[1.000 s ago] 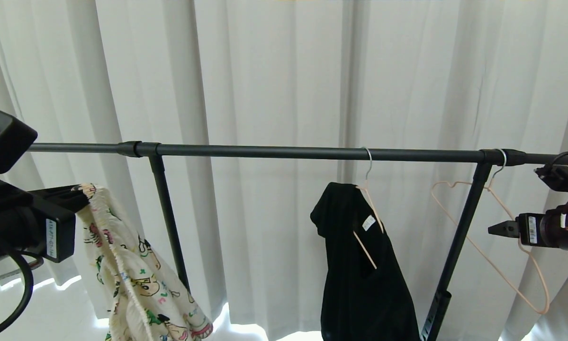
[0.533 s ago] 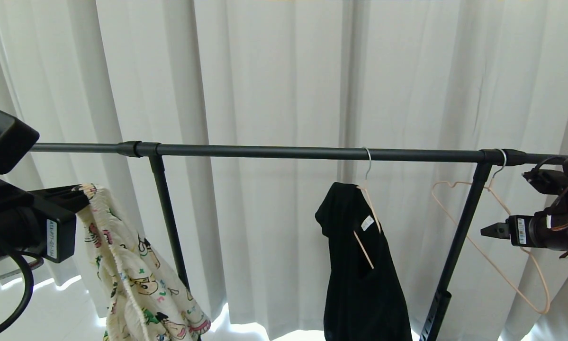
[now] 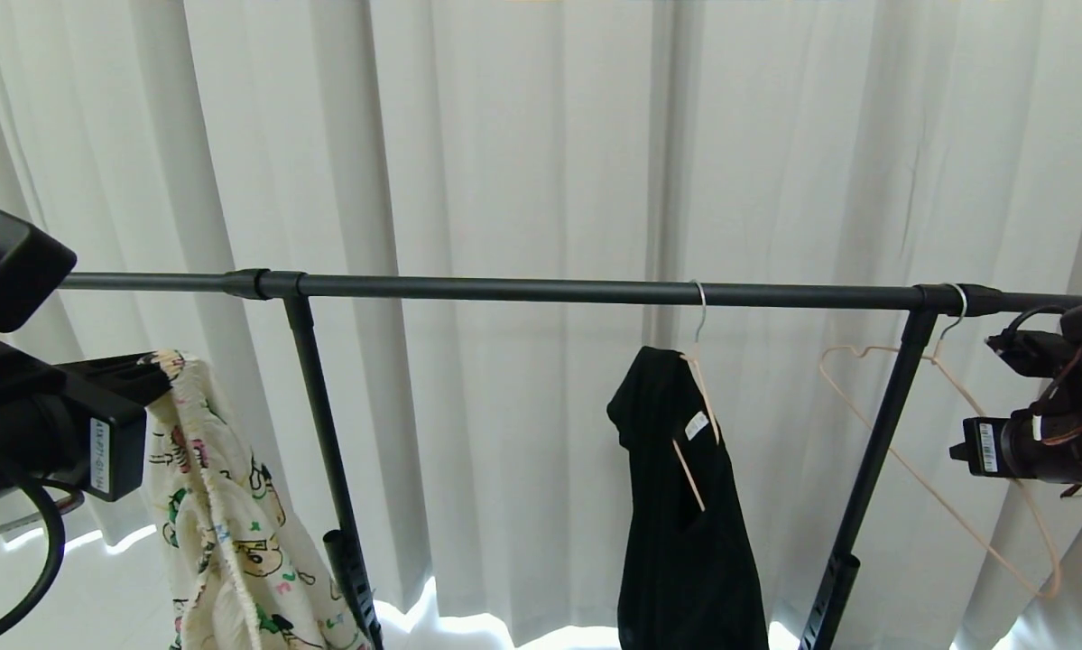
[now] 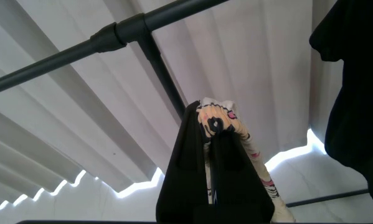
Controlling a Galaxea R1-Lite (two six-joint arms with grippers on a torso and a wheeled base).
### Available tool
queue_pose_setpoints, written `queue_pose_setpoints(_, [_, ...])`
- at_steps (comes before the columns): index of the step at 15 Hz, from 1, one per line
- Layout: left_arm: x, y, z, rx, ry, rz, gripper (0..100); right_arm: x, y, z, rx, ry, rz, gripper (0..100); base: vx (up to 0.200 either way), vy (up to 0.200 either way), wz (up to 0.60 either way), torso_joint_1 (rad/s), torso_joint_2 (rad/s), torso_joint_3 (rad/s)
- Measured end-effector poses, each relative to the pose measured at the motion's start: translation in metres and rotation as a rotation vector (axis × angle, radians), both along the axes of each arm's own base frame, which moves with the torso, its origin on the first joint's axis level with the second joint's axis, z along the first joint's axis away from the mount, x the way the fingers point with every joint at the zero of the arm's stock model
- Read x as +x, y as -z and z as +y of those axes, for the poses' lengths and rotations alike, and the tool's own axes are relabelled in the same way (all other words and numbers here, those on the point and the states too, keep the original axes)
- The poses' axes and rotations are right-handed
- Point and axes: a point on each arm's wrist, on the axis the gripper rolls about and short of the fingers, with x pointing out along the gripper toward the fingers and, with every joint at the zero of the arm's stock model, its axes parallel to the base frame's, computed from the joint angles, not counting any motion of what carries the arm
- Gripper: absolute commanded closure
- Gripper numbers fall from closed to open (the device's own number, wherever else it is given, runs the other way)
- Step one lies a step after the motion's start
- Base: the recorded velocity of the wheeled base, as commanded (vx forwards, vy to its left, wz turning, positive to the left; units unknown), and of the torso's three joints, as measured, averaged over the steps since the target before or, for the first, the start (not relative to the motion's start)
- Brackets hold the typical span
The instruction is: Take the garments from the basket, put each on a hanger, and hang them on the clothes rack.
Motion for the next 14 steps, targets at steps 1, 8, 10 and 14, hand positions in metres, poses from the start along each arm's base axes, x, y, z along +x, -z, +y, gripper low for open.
queue_pose_setpoints(1, [0.0,0.0,0.0,0.0,0.0,0.0,100,0.0,-0.001,0.0,0.0,0.0,-0.005,100,0.0,0.0,0.0,0.0,0.0,0.0])
queue_pose_setpoints(8, [-0.001,0.0,0.0,-0.001,0.0,-0.003,100,-0.02,-0.01,0.008,-0.004,-0.029,-0.065,100,0.0,0.0,0.0,0.0,0.0,0.0])
queue_pose_setpoints(10, [-0.001,-0.001,0.0,-0.001,0.001,-0.005,100,-0.024,-0.013,0.009,-0.021,-0.019,-0.131,100,0.0,0.0,0.0,0.0,0.0,0.0])
queue_pose_setpoints(14, [-0.002,-0.002,0.0,-0.002,0.0,-0.01,100,-0.033,-0.013,0.008,-0.048,-0.008,-0.193,100,0.0,0.0,0.0,0.0,0.0,0.0])
